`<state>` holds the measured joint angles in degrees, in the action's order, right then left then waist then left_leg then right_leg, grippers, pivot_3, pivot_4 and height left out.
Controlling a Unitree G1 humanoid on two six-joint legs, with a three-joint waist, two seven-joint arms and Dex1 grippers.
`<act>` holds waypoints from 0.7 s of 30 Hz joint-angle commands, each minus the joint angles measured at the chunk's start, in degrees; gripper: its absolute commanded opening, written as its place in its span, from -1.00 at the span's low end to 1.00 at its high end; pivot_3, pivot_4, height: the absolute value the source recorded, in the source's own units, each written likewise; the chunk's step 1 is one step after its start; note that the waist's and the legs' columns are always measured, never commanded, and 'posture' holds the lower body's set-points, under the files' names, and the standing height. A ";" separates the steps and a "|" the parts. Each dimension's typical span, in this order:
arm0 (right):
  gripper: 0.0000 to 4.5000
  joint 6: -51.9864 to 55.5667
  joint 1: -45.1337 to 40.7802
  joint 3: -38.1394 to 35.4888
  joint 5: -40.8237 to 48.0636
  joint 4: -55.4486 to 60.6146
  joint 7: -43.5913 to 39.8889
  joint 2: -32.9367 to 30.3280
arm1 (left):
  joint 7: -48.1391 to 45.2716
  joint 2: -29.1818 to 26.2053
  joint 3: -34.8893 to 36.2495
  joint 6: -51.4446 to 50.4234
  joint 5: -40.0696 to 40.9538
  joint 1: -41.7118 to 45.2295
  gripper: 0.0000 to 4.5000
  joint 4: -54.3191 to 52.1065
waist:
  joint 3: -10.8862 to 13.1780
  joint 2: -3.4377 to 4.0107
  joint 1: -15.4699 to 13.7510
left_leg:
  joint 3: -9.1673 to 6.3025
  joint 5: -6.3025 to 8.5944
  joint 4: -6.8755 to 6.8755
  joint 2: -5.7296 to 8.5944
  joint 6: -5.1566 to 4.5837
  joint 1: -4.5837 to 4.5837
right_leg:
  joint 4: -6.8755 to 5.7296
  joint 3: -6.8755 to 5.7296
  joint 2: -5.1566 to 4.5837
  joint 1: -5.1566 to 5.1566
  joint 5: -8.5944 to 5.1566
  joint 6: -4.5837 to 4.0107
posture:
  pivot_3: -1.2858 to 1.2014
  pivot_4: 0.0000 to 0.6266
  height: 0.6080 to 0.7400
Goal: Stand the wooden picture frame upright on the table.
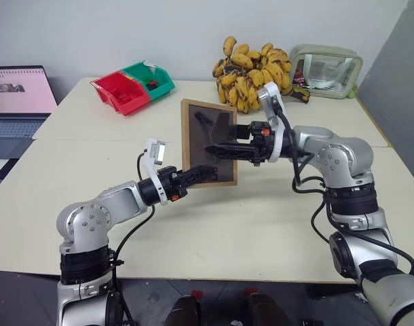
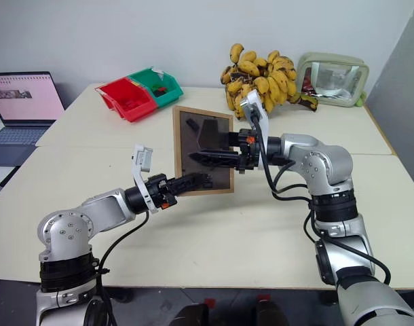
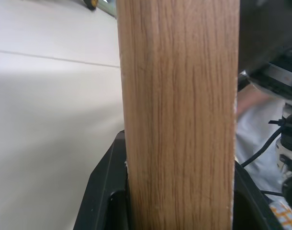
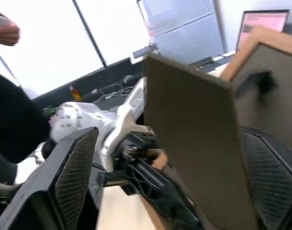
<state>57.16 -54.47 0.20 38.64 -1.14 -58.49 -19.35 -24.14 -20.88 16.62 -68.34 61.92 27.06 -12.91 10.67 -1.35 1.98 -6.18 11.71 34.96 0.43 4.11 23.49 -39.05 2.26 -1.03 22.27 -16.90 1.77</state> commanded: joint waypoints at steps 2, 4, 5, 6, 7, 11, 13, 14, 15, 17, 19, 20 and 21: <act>0.99 1.94 1.75 -0.14 3.97 5.92 -0.09 -0.85 | 2.76 0.60 1.18 0.54 1.72 2.16 -0.46 1.59 | 0.00 0.00 -0.02 | 0.00 0.00 0.01 0.01 0.00 0.00 | 0.01 0.00 0.00 -0.01 0.00 0.00 | 0.03 -0.52 1.00; 0.99 0.34 3.32 0.81 1.71 6.53 1.18 -1.86 | 1.93 -0.36 0.57 -0.41 2.15 2.00 -0.46 2.02 | 0.00 0.00 0.19 | 0.02 0.00 0.01 0.01 0.00 0.00 | -0.01 0.01 0.01 -0.01 0.00 0.00 | 0.03 -0.52 1.00; 0.99 -0.23 3.94 0.40 1.18 6.77 2.17 -2.11 | 1.57 -0.51 0.40 -0.75 2.56 2.01 -0.46 2.21 | 0.00 0.00 0.25 | 0.03 0.00 0.00 0.00 0.00 0.00 | -0.01 0.02 0.02 0.01 0.00 0.00 | 0.03 -0.52 1.00; 0.99 -0.42 4.37 -0.39 1.11 6.89 2.89 -2.73 | 1.43 -0.42 0.16 -0.98 2.94 2.39 -0.46 2.31 | 0.00 0.00 0.27 | 0.02 0.00 0.00 -0.01 0.00 -0.01 | -0.01 0.01 0.03 0.00 0.00 0.00 | 0.03 -0.52 1.00; 0.99 -0.80 4.86 -1.05 1.09 7.08 3.21 -3.46 | 1.38 -0.24 -0.09 -1.01 3.08 2.75 -0.46 2.43 | 0.00 0.00 0.27 | 0.02 0.00 0.00 0.00 0.00 0.00 | -0.01 0.01 0.03 0.00 0.00 0.00 | 0.03 -0.52 1.00; 0.99 -2.37 7.85 -2.41 -0.43 7.52 5.00 -7.05 | 1.34 -0.01 -0.32 -1.40 3.80 4.27 -0.46 3.83 | 0.00 0.00 -0.02 | 0.02 0.00 0.02 0.03 0.00 0.01 | 0.00 0.01 0.03 0.00 0.00 0.00 | 0.03 -0.52 1.00; 0.99 -2.97 9.25 -2.61 -0.75 7.92 5.03 -9.39 | 1.16 -0.06 -0.20 -2.07 4.79 4.50 -0.46 3.88 | 0.00 0.00 -0.09 | 0.02 0.00 0.02 0.05 0.00 0.01 | 0.01 0.00 0.04 -0.01 0.00 0.01 | 0.03 -0.52 1.00; 0.99 -3.03 9.68 -2.96 -0.58 7.98 4.81 -10.51 | 1.28 -0.06 -0.22 -2.38 5.25 4.56 -0.46 3.73 | 0.00 0.00 -0.09 | 0.03 0.00 0.02 0.06 0.00 0.01 | 0.03 0.01 0.04 -0.02 0.00 0.01 | 0.03 -0.52 1.00; 0.99 -3.24 10.01 -3.35 -0.73 7.67 4.61 -11.82 | 1.37 -0.07 -0.32 -2.59 5.48 4.54 -0.46 3.65 | 0.00 0.00 -0.09 | 0.05 0.00 0.02 0.07 0.00 0.02 | 0.03 0.02 0.04 -0.01 -0.01 0.01 | 0.03 -0.52 1.00; 0.99 -8.99 11.07 -2.25 -5.52 6.36 4.21 -15.59 | 1.34 -0.37 -0.42 -3.21 6.06 4.31 -0.46 3.87 | 0.00 0.00 -0.11 | 0.05 0.00 0.02 0.06 0.00 0.02 | 0.03 0.02 0.04 -0.01 -0.01 0.01 | 0.03 -0.52 1.00; 0.99 -24.75 12.62 3.29 -18.05 3.61 4.13 -20.84 | 0.59 -1.12 -0.68 -2.49 5.26 3.71 -0.46 3.43 | 0.00 -0.01 -0.12 | 0.05 0.00 0.02 0.06 0.00 0.02 | 0.02 0.01 0.05 -0.01 -0.01 0.01 | 0.03 -0.52 1.00; 0.99 -31.49 13.19 5.41 -22.66 2.28 4.15 -22.53 | 1.02 -1.03 -0.25 -2.68 5.74 3.47 -0.46 3.49 | 0.00 -0.01 -0.11 | 0.06 0.00 0.03 0.08 0.00 0.02 | 0.03 0.01 0.12 -0.01 -0.01 0.02 | 0.03 -0.52 1.00; 0.99 -44.98 13.24 7.82 -30.30 -1.71 6.80 -24.53 | 2.11 -0.75 0.75 -4.02 8.04 3.55 -0.46 4.06 | 0.00 -0.01 -0.11 | 0.08 0.00 0.04 0.08 0.00 0.02 | 0.04 0.02 0.17 -0.01 -0.01 0.03 | 0.03 -0.52 1.00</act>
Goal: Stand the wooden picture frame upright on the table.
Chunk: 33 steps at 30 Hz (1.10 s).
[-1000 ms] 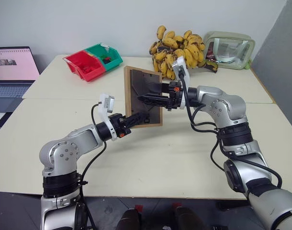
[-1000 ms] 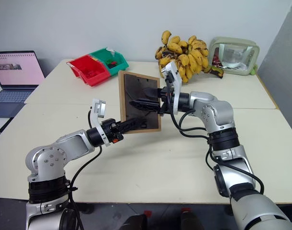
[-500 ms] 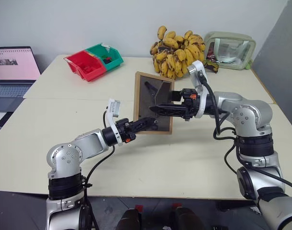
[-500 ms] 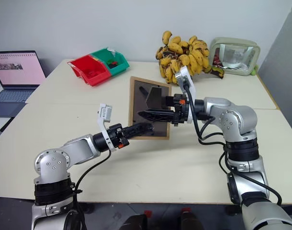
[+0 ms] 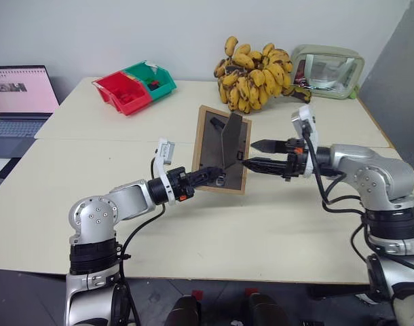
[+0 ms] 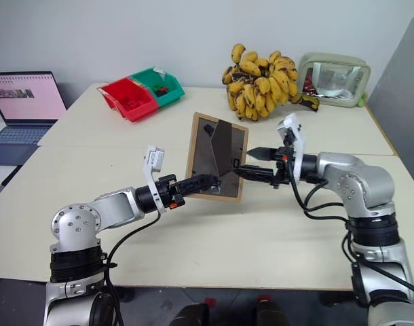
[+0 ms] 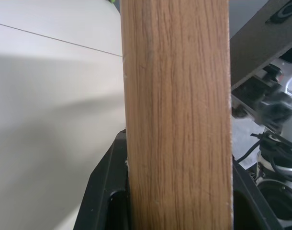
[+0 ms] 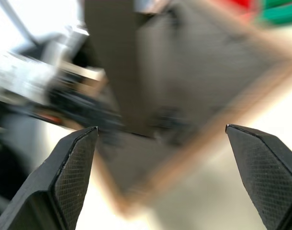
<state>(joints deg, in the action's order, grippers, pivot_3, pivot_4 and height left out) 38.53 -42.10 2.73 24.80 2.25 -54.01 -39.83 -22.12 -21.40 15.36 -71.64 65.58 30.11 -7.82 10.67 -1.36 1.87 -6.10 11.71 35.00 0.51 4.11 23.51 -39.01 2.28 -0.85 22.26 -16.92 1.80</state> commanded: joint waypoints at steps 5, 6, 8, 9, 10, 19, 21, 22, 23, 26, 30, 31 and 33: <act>0.99 -77.90 -2.76 8.63 -41.75 -23.81 26.91 -6.93 | 10.50 0.83 5.22 -5.59 17.87 1.02 -0.46 3.49 | 0.01 -0.01 0.50 | 0.14 -0.05 0.00 -0.05 0.09 -0.03 | -0.04 0.11 -0.01 0.05 0.00 0.02 | 0.03 -0.52 1.00; 0.99 -82.85 -3.58 9.16 -45.48 -26.15 30.64 -7.13 | 14.01 0.72 5.28 -5.32 21.44 1.32 -0.46 4.92 | 0.01 -0.01 0.65 | 0.15 -0.12 0.00 -0.07 0.21 -0.04 | -0.04 0.12 -0.01 0.05 0.01 0.01 | 0.03 -0.52 1.00; 0.99 -91.36 -5.08 9.65 -50.75 -31.20 37.12 -6.60 | 22.76 -1.82 2.99 -2.11 36.48 2.64 -0.46 8.90 | 0.01 -0.02 0.77 | 0.14 -0.13 0.00 -0.10 0.23 -0.06 | -0.06 0.15 -0.13 0.04 0.01 0.00 | 0.03 -0.52 1.00; 0.99 -94.50 -5.59 9.73 -52.75 -32.88 39.70 -6.43 | 25.90 -3.18 1.63 -0.73 42.22 2.86 -0.46 9.89 | 0.03 -0.04 0.76 | 0.12 -0.13 0.03 -0.12 0.23 -0.07 | -0.07 0.15 -0.14 0.03 0.01 0.00 | 0.03 -0.52 1.00; 0.99 -97.17 -5.91 10.00 -55.12 -34.32 42.34 -6.16 | 28.38 -3.48 1.03 0.09 45.69 3.36 -0.46 11.09 | 0.03 -0.05 0.70 | 0.09 -0.13 0.06 -0.12 0.24 -0.06 | -0.10 0.14 -0.16 0.03 0.02 -0.01 | 0.03 -0.52 1.00; 0.99 -106.20 -9.07 12.67 -66.27 -39.12 54.11 -1.50 | 29.44 1.45 0.44 -2.68 47.42 3.41 -0.46 10.09 | 0.02 -0.05 0.08 | 0.09 -0.15 0.16 0.06 0.26 -0.07 | -0.10 0.14 -0.07 -0.04 0.02 0.00 | 0.03 -0.52 1.00; 0.99 -106.15 -10.34 12.40 -67.20 -39.61 56.31 -0.65 | 29.39 1.06 -0.15 -2.91 47.42 2.55 -0.46 9.35 | 0.02 -0.04 0.25 | 0.08 -0.16 0.17 0.02 0.26 -0.08 | -0.10 0.15 -0.07 -0.05 0.02 -0.01 | 0.03 -0.52 1.00; 0.99 -106.44 -11.27 12.33 -67.97 -39.54 57.38 -0.46 | 29.81 1.45 -0.05 -2.69 47.42 2.37 -0.46 9.24 | 0.02 -0.04 0.32 | 0.09 -0.16 0.17 0.02 0.26 -0.09 | -0.11 0.15 -0.07 -0.04 0.02 -0.01 | 0.03 -0.52 1.00; 0.99 -106.63 -12.06 12.31 -68.57 -39.49 58.31 -0.31 | 29.75 1.49 -0.07 -2.67 47.42 2.23 -0.46 9.13 | 0.02 -0.04 0.33 | 0.09 -0.16 0.17 0.00 0.26 -0.10 | -0.12 0.15 -0.07 -0.05 0.03 -0.01 | 0.03 -0.52 1.00; 0.99 -108.06 -13.95 13.22 -69.50 -40.20 59.21 -0.17 | 28.93 2.15 -0.91 -2.82 47.42 1.65 -0.46 8.29 | 0.02 -0.04 0.24 | 0.08 -0.16 0.17 0.02 0.26 -0.10 | -0.13 0.15 -0.06 -0.05 0.03 -0.01 | 0.03 -0.52 1.00; 0.77 -109.73 -15.58 15.61 -71.60 -42.24 59.24 -0.14 | 27.08 1.34 -1.88 -3.55 47.42 1.44 -0.46 8.08 | 0.02 -0.05 0.09 | 0.07 -0.16 0.17 0.04 0.26 -0.10 | -0.11 0.14 -0.06 -0.08 0.03 -0.01 | 0.03 -0.52 1.00; 0.67 -109.75 -15.85 16.19 -72.21 -42.54 59.10 -0.22 | 26.90 1.20 -1.76 -3.61 47.42 1.63 -0.46 8.57 | 0.02 -0.05 0.09 | 0.07 -0.16 0.17 0.04 0.26 -0.10 | -0.11 0.14 -0.05 -0.08 0.03 -0.01 | 0.03 -0.52 1.00; 0.45 -110.20 -16.05 16.83 -72.77 -42.48 59.33 -0.39 | 26.04 0.50 -1.84 -4.06 47.42 1.82 -0.46 9.26 | 0.02 -0.05 0.13 | 0.08 -0.16 0.18 0.04 0.26 -0.10 | -0.12 0.14 -0.05 -0.08 0.03 -0.01 | 0.03 -0.52 1.00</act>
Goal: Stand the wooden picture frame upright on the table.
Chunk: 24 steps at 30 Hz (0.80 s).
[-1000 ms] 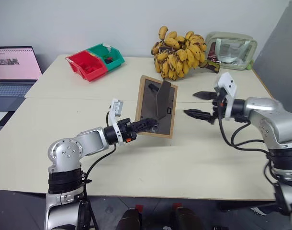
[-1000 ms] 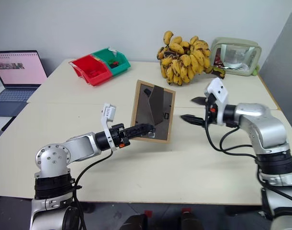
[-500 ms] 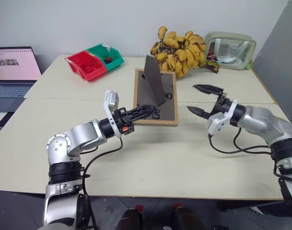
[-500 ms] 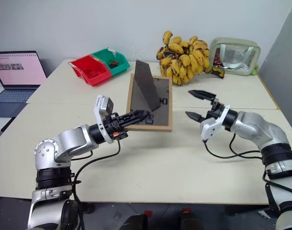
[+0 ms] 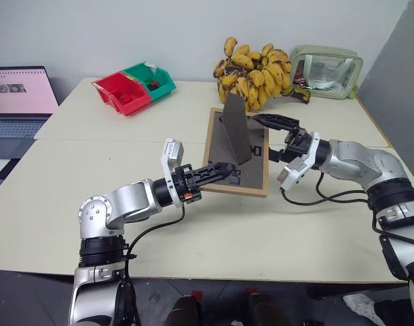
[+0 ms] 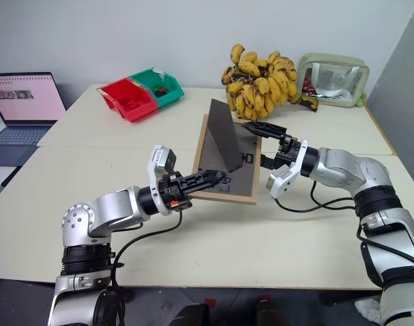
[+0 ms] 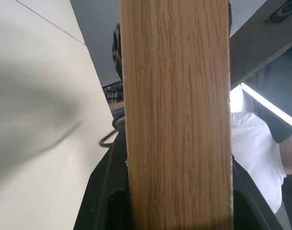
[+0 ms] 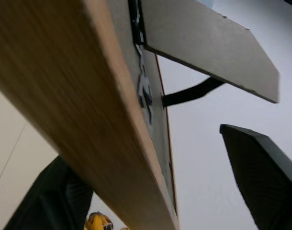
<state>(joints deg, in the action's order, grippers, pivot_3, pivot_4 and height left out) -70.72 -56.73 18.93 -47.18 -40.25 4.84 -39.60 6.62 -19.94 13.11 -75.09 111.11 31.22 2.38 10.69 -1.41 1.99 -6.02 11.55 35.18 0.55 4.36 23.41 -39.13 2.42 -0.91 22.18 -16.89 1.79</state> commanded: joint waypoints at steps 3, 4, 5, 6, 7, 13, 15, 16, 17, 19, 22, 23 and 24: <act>0.18 0.10 -1.63 1.17 -2.17 0.15 1.33 -0.66 | -4.39 -2.06 -0.42 -1.47 1.89 0.60 -0.46 -0.75 | 0.00 0.00 0.09 | 0.00 0.00 0.00 -0.01 0.00 0.00 | -0.02 0.00 0.04 0.01 0.00 0.00 | 0.03 -0.52 1.00; 0.09 0.50 -1.71 1.18 -2.38 0.02 1.74 -0.70 | -4.73 -2.26 -0.66 -1.50 1.89 0.53 -0.46 -0.83 | 0.00 0.01 0.09 | 0.00 0.00 0.01 -0.01 0.00 0.00 | -0.03 0.01 0.05 0.01 0.00 0.00 | 0.03 -0.52 1.00; 0.01 0.71 -1.87 1.23 -2.55 -0.24 2.13 -0.75 | -4.86 -2.41 -0.85 -1.43 1.89 0.53 -0.46 -0.86 | 0.00 0.00 0.09 | 0.00 0.00 0.01 -0.01 0.00 0.00 | -0.03 0.01 0.04 0.01 0.00 0.00 | 0.03 -0.52 1.00; -0.09 1.01 -2.01 1.27 -2.63 -0.56 2.40 -0.82 | -5.12 -2.76 -1.17 -1.47 1.89 0.36 -0.46 -0.88 | 0.00 0.00 0.06 | -0.01 0.00 0.01 -0.01 0.00 0.00 | -0.03 0.01 0.04 0.01 0.00 0.00 | 0.03 -0.52 1.00; -0.21 1.11 -2.05 1.24 -2.65 -0.69 2.72 -0.95 | -5.66 -3.30 -1.51 -1.65 1.89 0.05 -0.46 -1.01 | 0.00 0.00 0.04 | -0.01 0.00 0.01 -0.01 0.00 0.00 | -0.03 0.01 0.04 0.01 0.00 0.00 | 0.03 -0.52 1.00; -0.35 0.22 -1.53 1.20 -1.86 -0.23 3.29 -2.05 | -8.91 -5.57 -2.66 -1.84 1.89 -1.16 -0.08 -1.94 | 0.00 0.00 0.07 | -0.01 0.00 0.01 -0.02 0.00 -0.01 | -0.05 0.00 0.05 0.00 0.00 0.00 | 0.03 -0.52 1.00; -0.43 0.33 -1.57 1.38 -1.77 -0.58 3.60 -2.21 | -9.95 -6.29 -3.01 -1.71 1.89 -1.03 0.11 -1.99 | 0.00 0.01 0.07 | 0.01 0.00 0.01 -0.01 0.00 -0.01 | -0.05 0.03 0.04 0.01 0.00 0.00 | 0.03 -0.52 1.00; -0.43 0.41 -1.64 1.32 -1.65 -0.73 3.80 -2.25 | -10.57 -6.89 -3.05 -1.80 1.89 -0.88 0.17 -1.83 | 0.00 0.00 0.05 | 0.00 0.00 0.01 0.01 -0.01 -0.01 | -0.06 0.03 0.04 0.01 0.00 0.00 | 0.03 -0.52 1.00; -0.43 0.43 -1.72 1.23 -1.45 -0.88 3.98 -2.32 | -10.89 -7.46 -2.69 -1.80 1.89 -0.65 0.28 -1.31 | 0.00 0.00 0.05 | -0.02 0.00 0.01 0.00 -0.01 -0.01 | -0.06 0.01 0.04 0.00 0.00 0.00 | 0.03 -0.52 1.00; -0.43 0.46 -1.74 1.21 0.15 -2.01 3.20 -2.29 | -10.14 -8.87 -0.35 -0.99 1.89 0.22 0.45 0.49 | 0.00 0.01 0.15 | -0.01 0.00 0.02 0.00 -0.01 -0.01 | -0.07 0.02 0.04 0.01 0.00 0.00 | 0.03 -0.52 1.00; -0.43 1.62 -1.34 2.02 5.46 -7.62 -2.50 -1.42 | -6.61 -8.63 7.56 1.43 1.89 2.01 0.72 6.35 | -0.01 0.00 0.36 | -0.01 0.00 0.02 -0.01 -0.01 -0.04 | -0.12 0.02 0.04 0.01 0.00 -0.01 | 0.03 -0.52 1.00; -0.43 2.02 -0.71 2.06 8.63 -10.30 -5.57 -0.99 | -6.15 -10.27 9.50 1.70 1.89 1.12 0.82 6.53 | -0.01 -0.01 0.52 | 0.00 0.00 0.07 -0.03 -0.01 -0.06 | -0.16 0.01 0.04 -0.01 0.00 -0.01 | 0.03 -0.52 1.00; -0.43 2.54 -0.18 1.89 11.72 -12.32 -8.50 -0.55 | -5.58 -11.72 10.84 1.75 1.89 0.26 0.91 6.21 | -0.01 -0.01 0.80 | 0.01 0.00 0.08 -0.04 -0.02 -0.07 | -0.17 0.02 0.03 -0.03 0.00 -0.01 | 0.03 -0.52 1.00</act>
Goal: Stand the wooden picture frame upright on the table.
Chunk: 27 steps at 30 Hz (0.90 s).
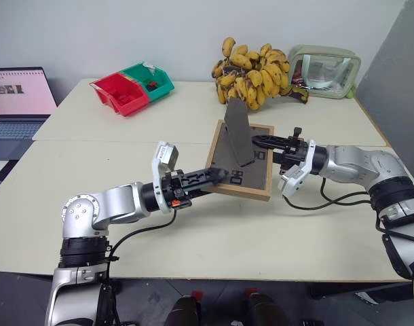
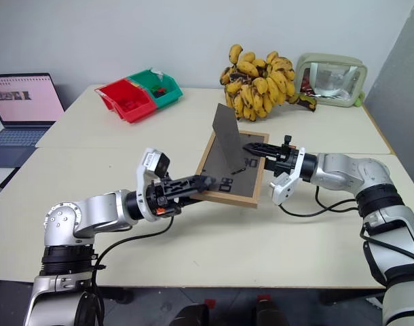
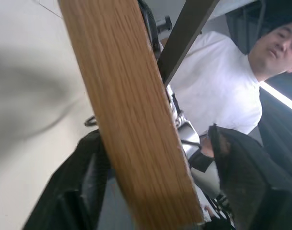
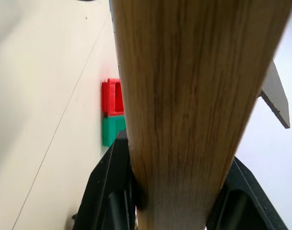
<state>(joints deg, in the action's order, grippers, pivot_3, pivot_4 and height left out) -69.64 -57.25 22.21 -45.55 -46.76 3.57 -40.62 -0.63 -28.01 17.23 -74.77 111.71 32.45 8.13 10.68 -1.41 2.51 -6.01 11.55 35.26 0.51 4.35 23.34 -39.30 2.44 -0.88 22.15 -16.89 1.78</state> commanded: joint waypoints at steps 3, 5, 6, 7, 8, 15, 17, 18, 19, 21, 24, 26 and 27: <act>-0.43 5.79 1.91 -2.86 20.60 -9.50 -18.34 3.04 | 4.28 -10.91 8.51 3.29 1.03 -6.21 1.00 -5.92 | 0.00 -0.01 0.96 | 0.04 0.01 -0.03 -0.05 -0.01 -0.05 | -0.03 0.05 -0.16 -0.03 0.00 -0.01 | 0.03 -0.52 1.00; -0.43 10.62 2.54 -4.47 27.90 -9.98 -26.12 5.68 | 3.56 -14.34 9.85 4.46 -2.84 -9.47 1.00 -12.02 | 0.03 -0.07 1.48 | 0.04 0.01 -0.07 -0.06 -0.02 -0.05 | -0.03 0.08 -0.18 0.00 0.00 -0.01 | 0.03 -0.52 1.00; -0.43 13.48 2.80 -5.45 31.96 -9.74 -30.72 7.09 | 3.16 -15.03 10.14 6.04 -6.22 -10.46 1.00 -14.74 | 0.03 -0.06 1.60 | 0.06 0.02 -0.08 -0.14 -0.03 -0.05 | -0.02 0.10 -0.18 0.00 0.00 -0.02 | 0.03 -0.52 1.00; -0.43 19.69 3.33 -6.82 37.58 -9.00 -38.72 9.18 | 0.78 -16.50 9.76 7.18 -11.48 -11.76 1.00 -19.13 | 0.03 -0.06 1.55 | 0.04 0.02 -0.08 -0.10 -0.03 -0.05 | -0.06 0.10 -0.19 0.00 0.00 -0.02 | 0.03 -0.52 1.00; -0.43 25.72 3.68 -8.41 42.29 -8.02 -44.70 11.00 | -0.44 -16.81 9.67 8.49 -13.73 -12.67 1.00 -22.44 | 0.03 -0.06 1.60 | 0.01 0.02 -0.07 -0.10 -0.03 -0.06 | -0.08 0.09 -0.20 -0.01 0.00 -0.02 | 0.03 -0.52 1.00; -0.43 63.85 -0.95 -18.00 60.83 -6.68 -65.29 21.21 | -8.14 -17.49 4.27 18.24 -36.94 -22.35 1.00 -39.70 | 0.05 -0.02 0.85 | 0.03 0.12 -0.10 -0.11 -0.22 -0.47 | -0.12 0.07 -0.15 -0.38 0.03 -0.08 | 0.03 -0.52 1.00; -0.43 71.92 -2.25 -18.99 62.95 -8.16 -70.35 22.90 | -8.47 -15.88 4.10 19.88 -38.12 -24.88 1.00 -41.57 | 0.05 -0.01 0.70 | 0.02 0.13 -0.13 -0.10 -0.24 -0.46 | -0.12 0.05 -0.14 -0.35 0.02 -0.09 | 0.03 -0.52 1.00; -0.43 74.12 -2.75 -19.13 63.14 -9.52 -72.60 23.67 | -8.38 -14.83 3.97 20.69 -38.54 -25.97 1.00 -42.19 | 0.05 -0.01 0.62 | 0.01 0.13 -0.13 -0.11 -0.24 -0.45 | -0.10 0.05 -0.12 -0.35 0.02 -0.10 | 0.03 -0.52 1.00; -0.43 76.01 -3.27 -19.33 63.24 -10.86 -74.17 24.39 | -9.10 -14.57 3.42 21.53 -40.14 -27.17 1.00 -43.04 | 0.05 -0.01 0.52 | 0.02 0.13 -0.16 -0.10 -0.24 -0.45 | -0.09 0.05 -0.12 -0.34 0.02 -0.10 | 0.03 -0.52 1.00; -0.43 78.29 -4.31 -19.74 62.77 -13.50 -75.92 25.62 | -11.18 -15.21 1.88 22.92 -44.45 -29.24 1.00 -44.92 | 0.05 -0.01 0.44 | 0.01 0.14 -0.16 -0.11 -0.25 -0.44 | -0.04 0.02 -0.12 -0.35 0.02 -0.10 | 0.03 -0.52 1.00; -0.43 77.97 -4.82 -19.50 61.04 -16.73 -76.62 27.55 | -12.04 -15.32 1.63 24.43 -47.29 -30.66 1.00 -46.38 | 0.06 0.00 0.37 | 0.04 0.14 -0.18 -0.07 -0.26 -0.44 | -0.04 0.04 -0.01 -0.35 0.02 -0.10 | 0.03 -0.52 1.00; -0.43 77.80 -4.64 -19.66 60.41 -18.54 -76.34 28.89 | -12.62 -15.44 1.68 25.00 -48.62 -31.45 1.00 -47.07 | 0.06 0.00 0.32 | 0.03 0.14 -0.17 -0.08 -0.26 -0.41 | -0.01 0.02 0.06 -0.34 0.02 -0.10 | 0.03 -0.52 1.00; -0.43 77.33 -4.45 -19.69 59.97 -19.12 -76.17 29.34 | -12.80 -15.30 1.71 25.14 -48.97 -31.75 1.00 -47.23 | 0.06 0.00 0.33 | 0.04 0.15 -0.17 -0.08 -0.26 -0.42 | -0.01 0.03 0.07 -0.35 0.02 -0.10 | 0.03 -0.52 1.00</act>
<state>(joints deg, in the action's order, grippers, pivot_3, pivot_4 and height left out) 9.05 -60.10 4.03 14.46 -65.83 -71.62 -11.75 -12.40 -42.87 18.16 -51.36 63.82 1.00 -36.65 10.74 -1.41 2.84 -5.97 11.69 35.08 0.43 4.09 22.92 -39.30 2.47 -0.80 21.81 -16.87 1.68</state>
